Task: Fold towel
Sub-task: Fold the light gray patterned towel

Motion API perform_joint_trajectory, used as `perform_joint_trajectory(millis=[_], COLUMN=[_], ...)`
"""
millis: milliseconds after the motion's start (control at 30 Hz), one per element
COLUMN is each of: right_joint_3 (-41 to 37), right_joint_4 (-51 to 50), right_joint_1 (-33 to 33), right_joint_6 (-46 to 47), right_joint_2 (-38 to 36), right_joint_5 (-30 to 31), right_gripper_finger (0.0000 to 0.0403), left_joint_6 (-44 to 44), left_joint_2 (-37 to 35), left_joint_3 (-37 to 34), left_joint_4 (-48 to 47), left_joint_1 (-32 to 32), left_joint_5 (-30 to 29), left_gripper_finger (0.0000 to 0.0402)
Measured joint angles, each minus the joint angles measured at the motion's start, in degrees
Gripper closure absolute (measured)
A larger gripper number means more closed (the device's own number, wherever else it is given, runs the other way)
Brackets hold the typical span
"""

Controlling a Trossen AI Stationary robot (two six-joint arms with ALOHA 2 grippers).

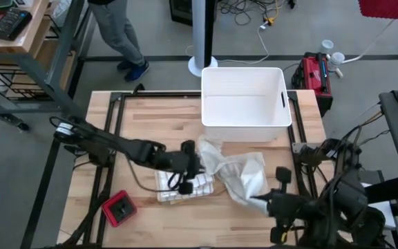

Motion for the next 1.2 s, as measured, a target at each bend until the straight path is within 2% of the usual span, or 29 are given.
perform_joint_trajectory(millis=[133,200,300,433,567,667,800,867,967,1200], right_joint_3=[-0.01,-0.04,-0.04,-0.09,-0.09,-0.13,-0.2,-0.24,-0.67,-2.35], right_joint_4=[0.0,0.0,0.03,0.01,-0.07,-0.05,0.07,-0.05,-0.05,0.08], right_joint_1=[0.0,0.0,-0.02,-0.05,-0.17,-0.15,-0.15,-0.15,-0.13,-0.02], right_joint_6=[0.71,0.33,-2.09,-2.65,-3.33,-3.07,-2.89,-2.87,-2.86,-1.85], right_joint_2=[1.94,2.67,2.72,2.71,2.67,2.65,2.65,2.64,2.58,2.58], right_joint_5=[-3.58,-3.69,-3.5,-3.07,-3.05,-3.07,-3.07,-3.08,-3.11,-3.53], right_gripper_finger=[0.0403,0.0403,0.0403,0.0403,0.0403,0.0403,0.0403,0.0403,0.0403,0.0403], left_joint_6=[2.23,2.42,-0.95,-4.79,-4.42,-3.76,-4.52,-4.24,-2.39,3.62], left_joint_2=[1.41,3.39,7.53,15.23,23.28,28.62,33.89,35.76,37.35,36.27], left_joint_3=[-10.35,-13.35,-14.67,-12.32,-5.86,1.1,10.66,14.05,17.8,23.58], left_joint_4=[26.39,35.94,40.79,40.71,40.16,33.74,19.51,15.14,13.43,9.76], left_joint_1=[2.33,3.32,5.28,6.83,7.15,8.09,9.34,9.88,10.1,9.83], left_joint_5=[0.2,0.59,1.52,3.8,4.48,3.39,-2.59,-3.47,-2.39,-1.26], left_gripper_finger=[0.0311,0.029,0.0264,0.0243,0.0233,0.0228,0.0222,0.0219,0.0218,0.0235])
